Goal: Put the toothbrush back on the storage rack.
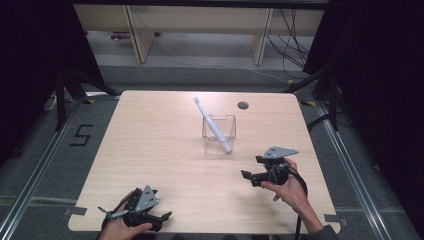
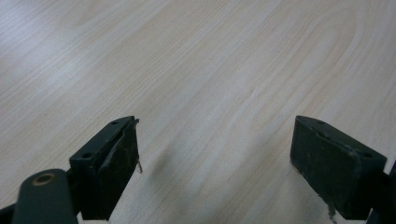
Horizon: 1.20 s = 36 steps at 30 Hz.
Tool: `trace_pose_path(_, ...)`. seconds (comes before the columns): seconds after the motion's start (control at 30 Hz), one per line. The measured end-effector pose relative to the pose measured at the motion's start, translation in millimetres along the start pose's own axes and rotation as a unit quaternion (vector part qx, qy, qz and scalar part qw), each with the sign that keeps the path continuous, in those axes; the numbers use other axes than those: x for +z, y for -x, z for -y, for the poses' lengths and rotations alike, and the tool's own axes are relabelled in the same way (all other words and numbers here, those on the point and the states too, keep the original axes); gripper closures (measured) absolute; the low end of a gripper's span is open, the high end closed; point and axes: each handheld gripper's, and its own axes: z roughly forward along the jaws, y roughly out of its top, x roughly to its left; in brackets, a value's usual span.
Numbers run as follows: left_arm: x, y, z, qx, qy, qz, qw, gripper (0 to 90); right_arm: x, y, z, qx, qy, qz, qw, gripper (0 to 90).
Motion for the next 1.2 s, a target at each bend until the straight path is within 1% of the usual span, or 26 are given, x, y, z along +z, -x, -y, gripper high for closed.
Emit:
trace_pose_path(0.03,-0.1,0.0,-0.2,0.001,0.000,0.000,1.0000,15.1,0.0,0.0,0.0,0.000,0.000,0.000,1.0000,19.7)
trace_pose_path(0.07,-0.2,0.1,-0.3,0.001,0.000,0.000,1.0000,15.0,0.1,1.0,1.5,-0.008,-0.001,-0.002,1.0000,19.7)
trace_pose_path(0.1,-0.1,0.4,-0.3,0.000,0.001,-0.002,1.0000,15.0,-0.6,-0.3,3.4,-0.004,-0.001,0.004,1.0000,19.7)
trace_pose_path(0.13,-0.2,0.0,-0.3,0.001,0.000,-0.001,1.0000,15.0,-0.7,0.4,6.9,-0.014,-0.002,0.005,0.9999,19.6)
trace_pose_path(0.23,0.4,0.1,0.0,-0.001,0.000,0.000,1.0000,15.0,-0.5,-0.3,11.3,-0.013,-0.006,0.001,0.9999,19.7)
trace_pose_path(0.3,0.6,0.7,0.1,-0.002,0.000,-0.002,1.0000,15.1,-1.2,-3.2,14.9,-0.002,-0.011,0.007,0.9999,19.7)
trace_pose_path(0.37,0.5,0.9,0.0,-0.002,0.000,-0.002,1.0000,15.1,-1.6,-3.0,18.2,-0.011,-0.014,0.014,0.9997,19.6)
trace_pose_path(0.43,0.1,0.4,-0.2,0.001,0.000,-0.002,1.0000,15.1,-2.2,-3.7,20.9,-0.014,-0.015,0.009,0.9997,19.4)
trace_pose_path(0.47,0.1,0.5,-0.2,0.000,0.000,-0.002,1.0000,15.1,-3.1,-5.6,22.4,-0.007,-0.020,0.009,0.9997,19.3)
trace_pose_path(0.5,0.4,0.8,-0.1,-0.002,0.000,-0.003,1.0000,15.1,-2.9,-4.7,24.1,-0.017,-0.018,0.008,0.9997,18.8)
trace_pose_path(0.57,0.7,0.6,0.0,-0.002,-0.001,-0.001,1.0000,15.1,-3.4,-7.6,27.2,0.002,-0.028,0.004,0.9996,17.9)
trace_pose_path(0.6,0.9,0.7,0.1,-0.002,-0.001,0.000,1.0000,15.0,-3.8,-6.6,30.6,-0.012,-0.028,0.005,0.9995,17.6)
trace_pose_path(0.67,0.5,0.3,0.0,0.002,-0.005,0.000,1.0000,15.0,-4.0,-7.0,32.5,-0.012,-0.029,0.006,0.9995,17.4)
trace_pose_path(0.7,0.5,0.6,0.0,0.003,-0.005,-0.002,1.0000,15.1,-4.6,-6.9,33.8,-0.016,-0.037,0.001,0.9992,16.9)
trace_pose_path(0.73,0.0,0.3,-0.1,0.006,-0.006,0.002,1.0000,15.1,-4.9,-7.9,35.7,-0.013,-0.038,0.002,0.9992,16.9)
trace_pose_path(0.77,0.6,1.3,0.1,-0.001,0.000,-0.001,1.0000,15.1,-6.0,-10.0,37.0,-0.006,-0.043,0.001,0.9991,16.9)
trace_pose_path(0.8,-0.1,0.2,-0.2,0.005,-0.004,0.000,1.0000,15.1,-6.7,-8.9,39.3,-0.020,-0.041,0.004,0.9990,16.9)
trace_pose_path(0.83,0.9,1.1,0.1,-0.003,0.000,-0.003,1.0000,15.1,-6.7,-8.9,39.3,-0.020,-0.041,0.004,0.9990,16.9)
trace_pose_path(0.87,0.9,0.7,0.1,-0.001,-0.002,-0.001,1.0000,15.1,-8.4,-12.2,40.4,-0.002,-0.046,0.004,0.9989,16.9)
trace_pose_path(0.9,0.8,0.5,0.2,0.001,-0.004,-0.001,1.0000,15.1,-9.2,-10.6,41.3,-0.012,-0.041,0.006,0.9991,16.9)
trace_pose_path(0.93,0.8,0.4,0.2,0.001,-0.004,-0.001,1.0000,15.1,-9.8,-13.2,42.2,0.001,-0.042,0.006,0.9991,16.9)
trace_pose_path(0.97,1.1,0.7,0.4,-0.002,-0.002,-0.001,1.0000,15.1,-9.7,-10.2,42.5,-0.017,-0.036,0.002,0.9992,16.9)
trace_pose_path(1.07,0.7,0.2,0.2,0.002,-0.005,-0.001,1.0000,15.1,-12.6,-11.6,44.8,-0.015,-0.036,0.004,0.9992,16.9)
trace_pose_path(1.1,0.6,0.5,0.0,0.004,-0.004,-0.001,1.0000,15.1,-13.7,-13.1,45.9,-0.008,-0.037,0.008,0.9992,16.9)
trace_pose_path(1.13,0.1,0.2,-0.1,0.007,-0.008,0.000,0.9999,15.1,-14.0,-13.8,47.1,-0.010,-0.034,0.005,0.9993,16.9)
trace_pose_path(1.2,0.7,0.5,0.1,0.002,-0.004,0.000,1.0000,15.1,-15.1,-12.5,49.5,-0.017,-0.039,0.003,0.9991,16.8)
